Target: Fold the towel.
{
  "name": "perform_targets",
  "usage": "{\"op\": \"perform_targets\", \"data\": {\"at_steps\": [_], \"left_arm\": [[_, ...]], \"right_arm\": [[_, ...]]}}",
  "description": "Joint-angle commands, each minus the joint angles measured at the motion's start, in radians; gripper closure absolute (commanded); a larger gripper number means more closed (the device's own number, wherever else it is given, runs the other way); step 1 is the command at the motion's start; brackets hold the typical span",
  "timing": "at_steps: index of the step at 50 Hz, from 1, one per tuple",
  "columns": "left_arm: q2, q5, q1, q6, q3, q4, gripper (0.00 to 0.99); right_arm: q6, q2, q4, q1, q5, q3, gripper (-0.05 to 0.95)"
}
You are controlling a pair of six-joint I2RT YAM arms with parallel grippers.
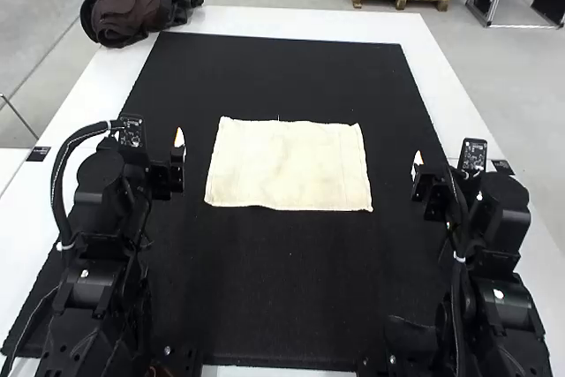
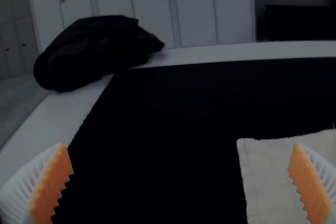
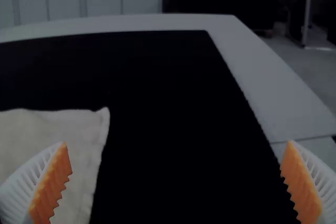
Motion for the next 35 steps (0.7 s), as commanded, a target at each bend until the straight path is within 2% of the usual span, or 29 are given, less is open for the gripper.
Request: {"op": "perform_targets", "data": {"at_steps": [1, 35], "left_arm": [[-0.005, -0.015, -0.007, -0.01, -0.004, 0.003, 0.031], [-0.005, -0.015, -0.007, -0.01, -0.006, 0.011, 0.03]], "right_arm": [[0.004, -0.008, -0.003, -0.014, -0.02, -0.006, -0.02], [-0.008, -0.008, -0.006, -0.012, -0.022, -0.005, -0.02]]}}
